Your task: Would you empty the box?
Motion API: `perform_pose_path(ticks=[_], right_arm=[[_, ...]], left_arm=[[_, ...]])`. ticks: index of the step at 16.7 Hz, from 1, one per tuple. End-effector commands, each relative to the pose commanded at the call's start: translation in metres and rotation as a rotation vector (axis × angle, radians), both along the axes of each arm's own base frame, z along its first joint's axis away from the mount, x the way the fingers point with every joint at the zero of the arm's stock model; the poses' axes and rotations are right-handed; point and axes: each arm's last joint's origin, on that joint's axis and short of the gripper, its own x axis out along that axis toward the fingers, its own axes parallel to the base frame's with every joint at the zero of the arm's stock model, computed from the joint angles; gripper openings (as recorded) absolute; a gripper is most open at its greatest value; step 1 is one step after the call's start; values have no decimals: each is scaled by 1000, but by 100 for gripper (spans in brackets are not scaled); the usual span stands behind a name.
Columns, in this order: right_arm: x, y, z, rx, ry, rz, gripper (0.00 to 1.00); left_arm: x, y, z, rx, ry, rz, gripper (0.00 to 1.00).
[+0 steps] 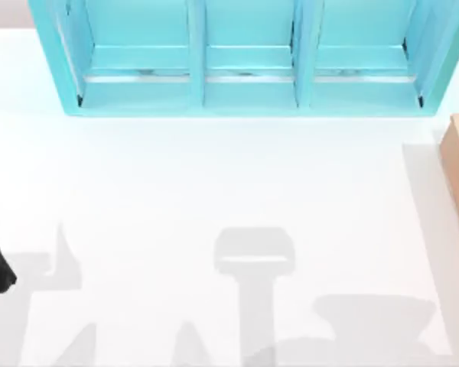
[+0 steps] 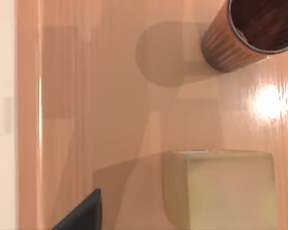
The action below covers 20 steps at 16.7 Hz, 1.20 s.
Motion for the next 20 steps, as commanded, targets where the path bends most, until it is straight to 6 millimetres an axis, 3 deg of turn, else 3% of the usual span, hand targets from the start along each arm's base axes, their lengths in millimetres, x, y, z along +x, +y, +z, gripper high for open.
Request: perform_pose_path(ticks=[3,7,14,16,20], right_arm=[[30,-20,-6,56,253,-13,100],[55,-37,-9,115,441,4,100],[59,-38,-11,125,473,17,100],[60,-38,-21,128,477,14,100],[64,-40,-64,125,469,14,100]], left_arm=[[0,0,0,0,0,0,100],[0,0,0,0,0,0,100],[0,0,0,0,0,0,100],[0,0,0,0,0,0,100],[0,0,0,0,0,0,100]])
